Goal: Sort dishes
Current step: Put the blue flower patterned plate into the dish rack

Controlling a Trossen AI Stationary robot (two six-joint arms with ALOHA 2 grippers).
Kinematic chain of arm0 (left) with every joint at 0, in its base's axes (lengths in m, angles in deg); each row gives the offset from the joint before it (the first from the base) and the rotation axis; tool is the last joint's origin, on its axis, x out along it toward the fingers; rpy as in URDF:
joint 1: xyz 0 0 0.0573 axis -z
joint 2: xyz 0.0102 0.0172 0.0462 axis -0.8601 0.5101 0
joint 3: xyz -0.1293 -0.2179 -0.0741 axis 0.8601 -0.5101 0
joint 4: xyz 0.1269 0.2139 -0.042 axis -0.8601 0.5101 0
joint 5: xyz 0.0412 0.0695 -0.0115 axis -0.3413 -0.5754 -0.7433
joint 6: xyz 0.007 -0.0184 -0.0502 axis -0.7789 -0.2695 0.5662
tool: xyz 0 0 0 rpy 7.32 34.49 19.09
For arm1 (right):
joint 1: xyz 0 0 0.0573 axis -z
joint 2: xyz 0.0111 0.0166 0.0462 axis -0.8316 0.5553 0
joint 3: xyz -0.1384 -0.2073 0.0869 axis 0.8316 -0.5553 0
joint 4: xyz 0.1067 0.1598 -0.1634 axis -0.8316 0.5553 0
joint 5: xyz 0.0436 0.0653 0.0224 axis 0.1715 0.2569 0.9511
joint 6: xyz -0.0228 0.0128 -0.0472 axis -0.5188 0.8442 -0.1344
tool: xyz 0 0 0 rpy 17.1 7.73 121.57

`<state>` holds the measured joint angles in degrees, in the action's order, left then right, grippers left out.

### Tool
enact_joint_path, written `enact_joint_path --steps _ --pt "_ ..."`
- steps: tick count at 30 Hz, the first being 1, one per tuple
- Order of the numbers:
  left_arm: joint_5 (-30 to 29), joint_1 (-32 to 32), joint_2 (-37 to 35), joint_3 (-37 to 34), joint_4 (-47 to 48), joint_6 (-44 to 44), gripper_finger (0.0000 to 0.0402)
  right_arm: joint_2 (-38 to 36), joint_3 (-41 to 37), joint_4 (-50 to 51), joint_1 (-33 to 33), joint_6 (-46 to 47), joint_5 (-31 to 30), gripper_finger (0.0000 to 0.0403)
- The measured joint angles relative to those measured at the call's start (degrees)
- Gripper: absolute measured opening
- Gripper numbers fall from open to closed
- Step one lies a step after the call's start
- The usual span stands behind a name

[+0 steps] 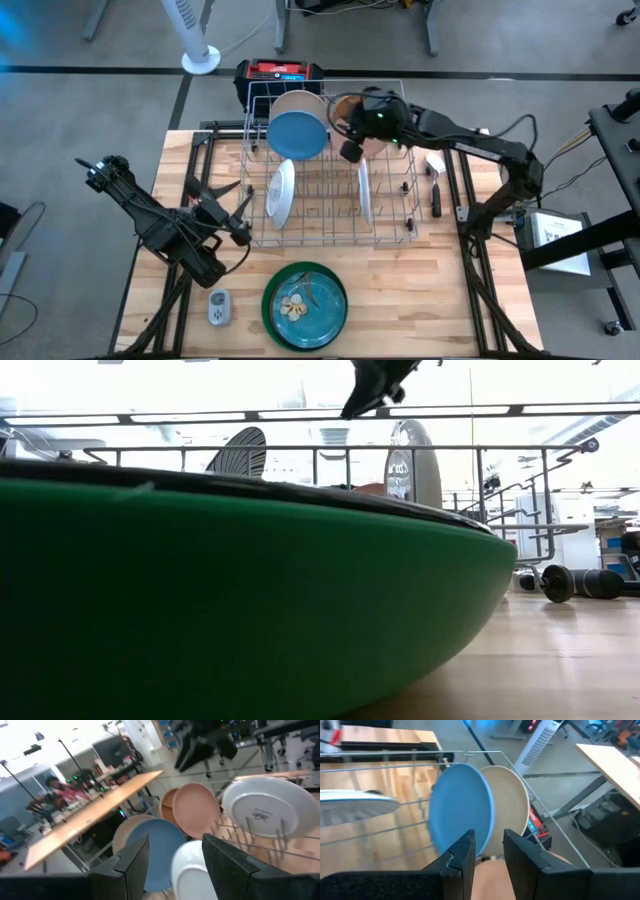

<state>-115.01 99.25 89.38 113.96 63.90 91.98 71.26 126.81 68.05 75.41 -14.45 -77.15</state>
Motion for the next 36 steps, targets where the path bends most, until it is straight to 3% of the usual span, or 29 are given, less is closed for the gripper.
enact_joint_path --steps 8,19,29,36 --pt "7.53 0.17 3.30 0.00 -10.05 -8.05 0.0173 -5.88 -0.33 12.09 -6.56 3.56 8.92 0.0066" --pt "17.07 4.17 9.37 4.51 -17.66 -9.04 0.0173 -11.25 -5.37 17.65 -21.76 12.29 8.94 0.0055" --pt "32.76 8.01 23.85 19.54 -14.19 -8.92 0.0173 -16.21 -15.57 13.44 -34.79 26.61 8.37 0.0069" --pt "35.57 11.62 35.96 31.50 -1.50 -2.58 0.0173 -16.06 -23.71 6.47 -41.84 36.30 8.29 0.0080"
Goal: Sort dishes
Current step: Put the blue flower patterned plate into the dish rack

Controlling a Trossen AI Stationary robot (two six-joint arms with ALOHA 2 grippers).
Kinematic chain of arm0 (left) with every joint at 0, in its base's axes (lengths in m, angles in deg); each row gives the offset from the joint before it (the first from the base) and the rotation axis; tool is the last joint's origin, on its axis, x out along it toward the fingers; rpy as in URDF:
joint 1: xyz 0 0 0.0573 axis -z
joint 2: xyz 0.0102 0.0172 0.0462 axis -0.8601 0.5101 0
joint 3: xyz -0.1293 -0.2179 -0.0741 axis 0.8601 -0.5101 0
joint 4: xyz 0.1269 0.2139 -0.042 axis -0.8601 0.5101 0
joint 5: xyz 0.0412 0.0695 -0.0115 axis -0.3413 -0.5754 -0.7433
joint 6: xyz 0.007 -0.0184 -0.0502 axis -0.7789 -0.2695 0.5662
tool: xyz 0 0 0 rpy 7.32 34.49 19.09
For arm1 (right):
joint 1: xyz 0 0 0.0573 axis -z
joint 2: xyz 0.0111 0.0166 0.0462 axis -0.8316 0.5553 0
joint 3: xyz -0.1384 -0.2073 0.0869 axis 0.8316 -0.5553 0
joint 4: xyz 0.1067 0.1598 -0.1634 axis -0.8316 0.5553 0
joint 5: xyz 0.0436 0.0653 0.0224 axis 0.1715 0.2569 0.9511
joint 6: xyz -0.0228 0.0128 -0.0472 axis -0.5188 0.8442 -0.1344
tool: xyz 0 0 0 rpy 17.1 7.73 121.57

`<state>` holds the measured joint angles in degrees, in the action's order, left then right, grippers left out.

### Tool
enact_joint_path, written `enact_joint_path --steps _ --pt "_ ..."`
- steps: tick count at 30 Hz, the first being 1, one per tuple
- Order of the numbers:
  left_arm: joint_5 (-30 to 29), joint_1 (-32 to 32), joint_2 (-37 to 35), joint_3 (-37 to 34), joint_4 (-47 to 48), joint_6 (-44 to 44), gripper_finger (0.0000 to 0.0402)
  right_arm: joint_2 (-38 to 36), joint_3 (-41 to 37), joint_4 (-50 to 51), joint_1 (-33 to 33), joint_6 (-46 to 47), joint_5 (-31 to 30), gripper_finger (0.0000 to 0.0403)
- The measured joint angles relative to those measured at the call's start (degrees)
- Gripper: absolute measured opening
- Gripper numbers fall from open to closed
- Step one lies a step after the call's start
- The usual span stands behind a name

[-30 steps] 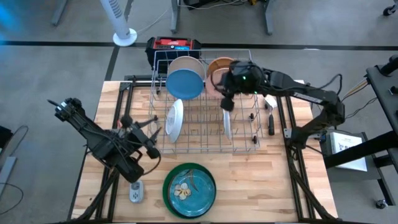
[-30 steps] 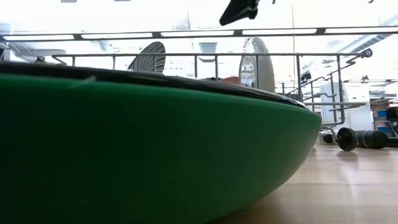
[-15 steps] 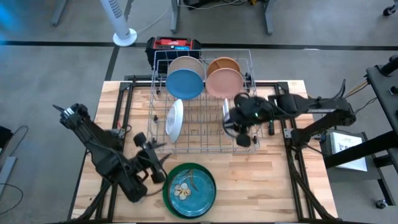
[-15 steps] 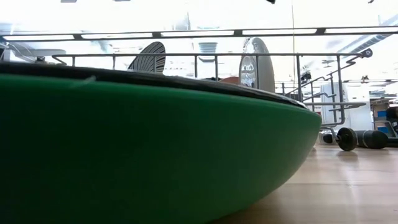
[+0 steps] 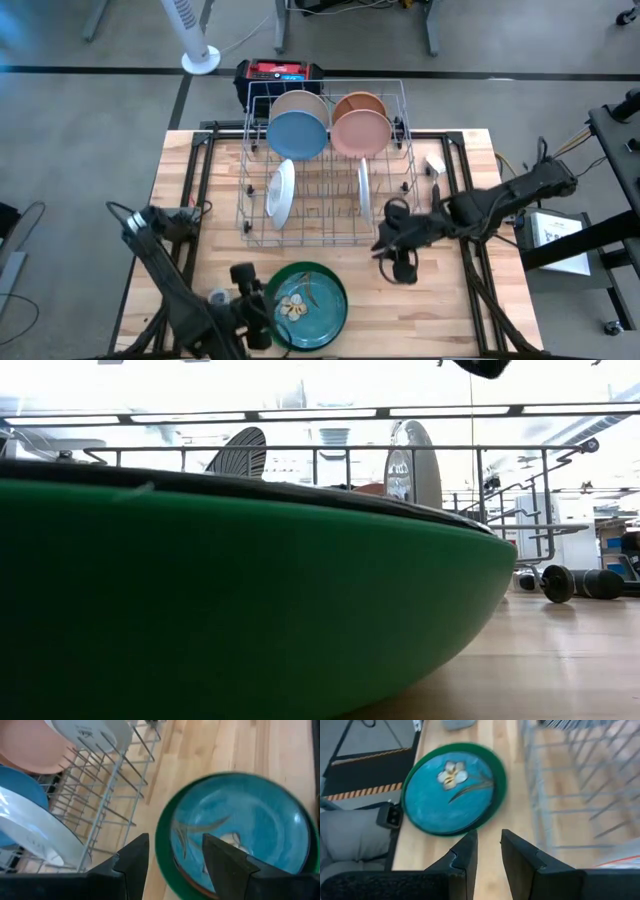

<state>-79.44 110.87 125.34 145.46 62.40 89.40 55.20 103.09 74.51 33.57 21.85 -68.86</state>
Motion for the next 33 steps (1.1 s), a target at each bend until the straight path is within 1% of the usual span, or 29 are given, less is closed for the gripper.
enact_joint_path --steps 3,6,11,18,21,25,31,33 --pt "0.03 1.67 4.85 4.31 5.27 5.40 0.0173 0.93 -3.22 -3.87 -2.57 3.24 -0.65 0.0086" --pt "0.38 2.70 9.27 8.87 9.04 11.74 0.0173 1.71 -5.84 -8.02 -4.40 6.05 -2.63 0.0093" --pt "2.52 3.54 15.37 16.35 8.91 13.56 0.0166 3.17 -9.43 -14.34 -6.32 9.33 -3.91 0.0110" --pt "5.20 4.63 22.28 25.30 8.95 15.70 0.0155 5.98 -12.90 -22.00 -8.46 10.39 -4.51 0.0145" --pt "5.31 4.99 23.69 26.18 8.98 17.69 0.0155 8.63 -13.56 -25.82 -8.97 10.49 -4.53 0.0158" --pt "6.23 5.30 24.84 25.54 8.99 21.61 0.0155 13.48 -13.37 -29.24 -9.07 10.48 -4.69 0.0170" --pt "7.24 5.67 24.97 22.85 8.99 27.73 0.0154 21.82 -9.92 -30.17 -9.44 10.72 -10.34 0.0174" --pt "8.05 5.69 24.97 21.68 8.75 28.71 0.0154 24.18 -8.73 -30.09 -9.45 10.64 -11.12 0.0172"
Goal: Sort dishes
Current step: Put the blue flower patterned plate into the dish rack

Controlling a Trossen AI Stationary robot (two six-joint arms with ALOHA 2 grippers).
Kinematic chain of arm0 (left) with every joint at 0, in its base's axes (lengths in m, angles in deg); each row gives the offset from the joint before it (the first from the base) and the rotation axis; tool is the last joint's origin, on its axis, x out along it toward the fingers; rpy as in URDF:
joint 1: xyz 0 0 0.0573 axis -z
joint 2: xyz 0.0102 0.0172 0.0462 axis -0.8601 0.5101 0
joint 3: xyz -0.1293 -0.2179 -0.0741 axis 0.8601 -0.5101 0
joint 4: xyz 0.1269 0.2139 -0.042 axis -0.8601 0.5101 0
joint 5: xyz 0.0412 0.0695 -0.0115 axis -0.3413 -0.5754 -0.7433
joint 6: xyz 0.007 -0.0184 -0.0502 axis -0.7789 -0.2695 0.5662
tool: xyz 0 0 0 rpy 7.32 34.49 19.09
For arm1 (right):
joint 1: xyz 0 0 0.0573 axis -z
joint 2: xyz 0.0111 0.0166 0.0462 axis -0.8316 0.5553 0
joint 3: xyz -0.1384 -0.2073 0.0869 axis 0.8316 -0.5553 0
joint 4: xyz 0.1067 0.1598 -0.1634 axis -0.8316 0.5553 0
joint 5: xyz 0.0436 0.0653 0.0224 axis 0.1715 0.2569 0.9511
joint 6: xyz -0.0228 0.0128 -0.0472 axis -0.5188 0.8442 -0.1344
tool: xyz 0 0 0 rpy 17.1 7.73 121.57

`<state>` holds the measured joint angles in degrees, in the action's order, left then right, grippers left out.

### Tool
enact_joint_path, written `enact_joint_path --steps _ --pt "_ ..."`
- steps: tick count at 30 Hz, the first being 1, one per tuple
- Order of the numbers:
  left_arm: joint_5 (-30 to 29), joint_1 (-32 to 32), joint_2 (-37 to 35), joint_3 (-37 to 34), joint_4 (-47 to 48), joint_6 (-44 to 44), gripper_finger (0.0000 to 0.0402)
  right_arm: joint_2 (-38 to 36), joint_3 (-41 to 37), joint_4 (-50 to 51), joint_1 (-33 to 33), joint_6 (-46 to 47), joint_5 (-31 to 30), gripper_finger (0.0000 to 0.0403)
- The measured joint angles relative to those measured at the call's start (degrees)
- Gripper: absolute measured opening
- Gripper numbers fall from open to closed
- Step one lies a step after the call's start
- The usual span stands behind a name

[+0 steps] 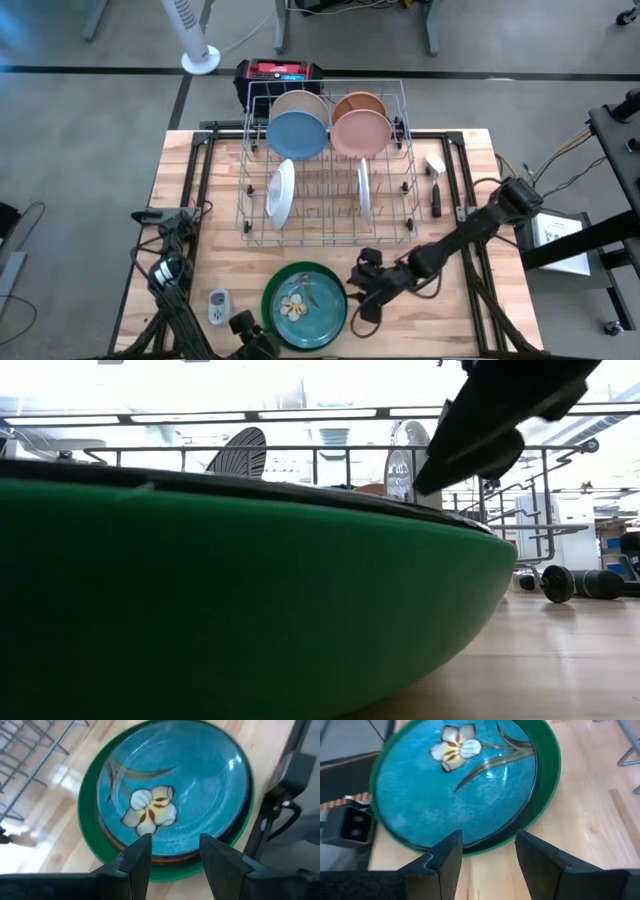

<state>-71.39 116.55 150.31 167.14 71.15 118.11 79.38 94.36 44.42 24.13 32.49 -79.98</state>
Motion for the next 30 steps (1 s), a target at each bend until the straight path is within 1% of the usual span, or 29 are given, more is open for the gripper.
enact_joint_path --steps 3,8,11,14,21,23,27,28,30 --pt "1.26 -0.02 0.00 -2.53 -1.31 1.35 0.0154 2.84 1.73 -0.16 0.00 -0.16 -1.43 0.0172" --pt "1.08 -0.02 0.00 -7.20 -4.64 3.39 0.0154 5.73 3.06 -0.13 0.24 -1.21 -3.91 0.0178" --pt "-1.26 -0.02 0.00 -9.13 -5.23 6.30 0.0154 6.53 3.04 0.04 0.74 0.07 -5.32 0.0181" --pt "-3.62 -0.02 0.00 -10.43 -5.66 7.62 0.0154 6.57 2.98 -0.06 1.23 1.31 -5.46 0.0186" --pt "-1.22 0.26 0.00 -9.66 -5.71 8.85 0.0154 6.25 2.94 -0.13 1.65 2.75 -6.90 0.0208" --pt "0.05 0.38 0.00 -9.43 -4.41 14.04 0.0154 6.35 2.94 -0.17 1.80 3.05 -7.04 0.0215" --pt "4.44 0.41 0.00 -9.95 0.31 32.79 0.0154 6.42 2.94 -0.13 1.86 4.21 -7.37 0.0228" --pt "5.90 0.42 0.00 -10.21 0.19 36.12 0.0154 6.42 2.94 -0.15 1.84 4.28 -7.37 0.0231" --pt "7.47 0.56 0.00 -10.66 -0.08 40.11 0.0154 6.40 2.92 -0.13 1.94 4.53 -7.33 0.0238"
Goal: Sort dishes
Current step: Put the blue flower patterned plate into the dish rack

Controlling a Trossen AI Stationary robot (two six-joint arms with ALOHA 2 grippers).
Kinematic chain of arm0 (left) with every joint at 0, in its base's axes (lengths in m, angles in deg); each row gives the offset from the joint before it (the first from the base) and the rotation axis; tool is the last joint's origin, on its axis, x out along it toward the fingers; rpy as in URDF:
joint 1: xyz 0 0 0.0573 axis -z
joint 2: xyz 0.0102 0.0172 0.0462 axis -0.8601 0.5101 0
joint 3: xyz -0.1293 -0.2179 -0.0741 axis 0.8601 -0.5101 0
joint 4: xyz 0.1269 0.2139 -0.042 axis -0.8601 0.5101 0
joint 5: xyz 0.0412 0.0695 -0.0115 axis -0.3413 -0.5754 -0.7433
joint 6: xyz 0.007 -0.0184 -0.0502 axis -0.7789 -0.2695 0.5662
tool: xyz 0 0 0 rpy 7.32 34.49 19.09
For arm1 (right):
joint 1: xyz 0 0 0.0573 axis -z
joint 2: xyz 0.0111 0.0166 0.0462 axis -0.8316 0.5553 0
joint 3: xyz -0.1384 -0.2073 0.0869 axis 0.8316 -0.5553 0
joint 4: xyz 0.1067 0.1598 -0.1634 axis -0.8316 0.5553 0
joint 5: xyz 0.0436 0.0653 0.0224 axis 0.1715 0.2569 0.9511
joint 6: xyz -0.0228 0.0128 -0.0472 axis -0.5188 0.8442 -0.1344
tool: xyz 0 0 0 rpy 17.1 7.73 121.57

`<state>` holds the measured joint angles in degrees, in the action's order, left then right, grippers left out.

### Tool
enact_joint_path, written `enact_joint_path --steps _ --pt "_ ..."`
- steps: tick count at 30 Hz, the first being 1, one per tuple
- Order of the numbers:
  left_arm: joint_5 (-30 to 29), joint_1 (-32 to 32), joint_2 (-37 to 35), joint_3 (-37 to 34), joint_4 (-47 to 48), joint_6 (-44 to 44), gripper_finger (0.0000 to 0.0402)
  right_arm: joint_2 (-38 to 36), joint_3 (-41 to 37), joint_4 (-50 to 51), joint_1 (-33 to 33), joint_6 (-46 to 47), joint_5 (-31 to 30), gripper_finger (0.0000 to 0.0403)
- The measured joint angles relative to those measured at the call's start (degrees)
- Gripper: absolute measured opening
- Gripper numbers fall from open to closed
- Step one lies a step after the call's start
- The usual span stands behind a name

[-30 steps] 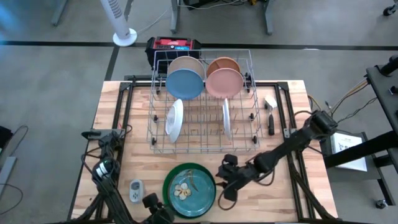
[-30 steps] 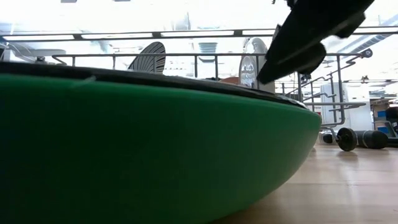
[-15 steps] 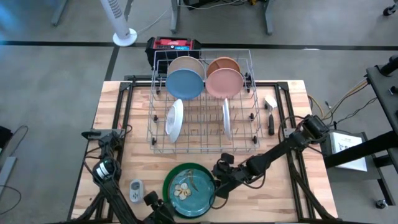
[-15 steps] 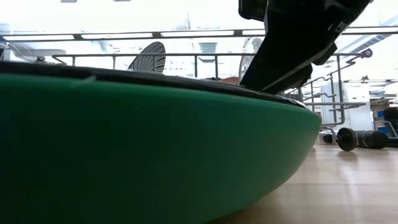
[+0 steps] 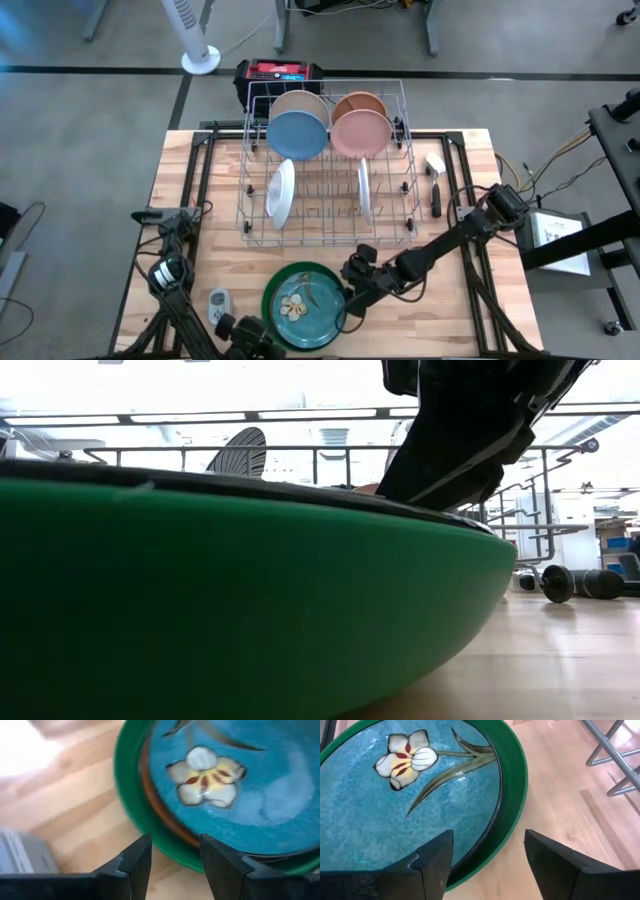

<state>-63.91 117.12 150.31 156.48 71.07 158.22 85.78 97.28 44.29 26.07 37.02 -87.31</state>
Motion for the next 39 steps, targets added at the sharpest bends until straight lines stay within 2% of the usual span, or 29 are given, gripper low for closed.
enact_joint_path --steps 4,8,14,23,39 --pt "-1.45 0.18 0.00 -0.28 -1.30 3.65 0.0154 -0.04 0.00 -0.01 0.83 2.25 1.13 0.0249" --pt "-3.12 0.11 0.00 -0.38 -3.05 1.80 0.0154 0.09 -0.02 -0.08 1.29 5.35 2.27 0.0251" --pt "-8.85 0.07 -0.01 -2.07 -3.63 -0.81 0.0154 0.11 -0.02 -1.17 1.69 11.13 3.69 0.0246" --pt "-8.94 0.07 -0.02 -9.38 -4.47 4.79 0.0154 0.13 -0.02 -1.57 1.75 16.95 5.05 0.0256" --pt "-9.73 -0.11 -0.07 -13.00 -7.65 4.22 0.0154 1.79 -0.14 -6.24 0.69 16.28 4.55 0.0261"
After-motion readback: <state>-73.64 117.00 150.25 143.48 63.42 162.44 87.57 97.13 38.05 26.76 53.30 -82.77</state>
